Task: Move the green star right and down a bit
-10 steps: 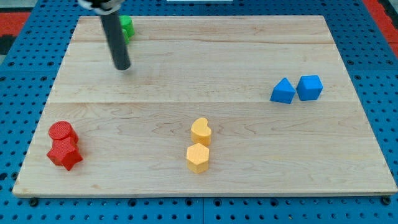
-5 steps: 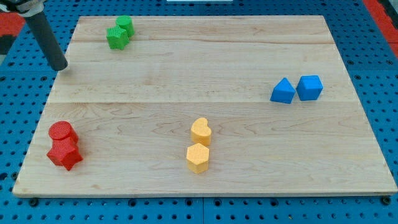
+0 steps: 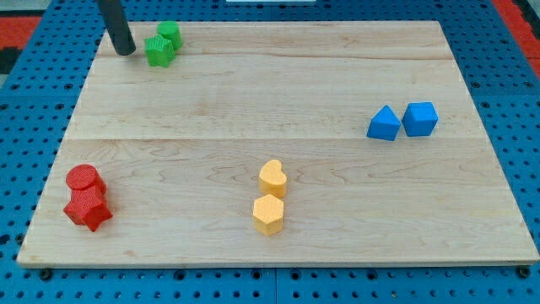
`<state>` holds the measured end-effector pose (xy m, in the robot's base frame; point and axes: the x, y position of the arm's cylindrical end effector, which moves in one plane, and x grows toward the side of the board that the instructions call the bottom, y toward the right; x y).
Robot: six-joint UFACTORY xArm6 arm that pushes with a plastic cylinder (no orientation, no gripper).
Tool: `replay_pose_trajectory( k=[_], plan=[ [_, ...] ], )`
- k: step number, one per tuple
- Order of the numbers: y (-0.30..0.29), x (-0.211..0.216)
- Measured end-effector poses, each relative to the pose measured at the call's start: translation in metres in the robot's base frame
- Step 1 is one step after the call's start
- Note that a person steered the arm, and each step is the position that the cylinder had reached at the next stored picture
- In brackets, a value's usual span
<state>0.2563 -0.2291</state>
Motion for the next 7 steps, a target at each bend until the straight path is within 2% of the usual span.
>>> replay_pose_trajectory(
  k=[1, 2, 3, 4, 5, 7],
  plan=[
    [0.003, -0.018],
    [0.069, 0.008],
    [0.146, 0.071],
    [0.148, 0.092],
    [0.085, 0.078],
    [0.087, 0.122]
  ],
)
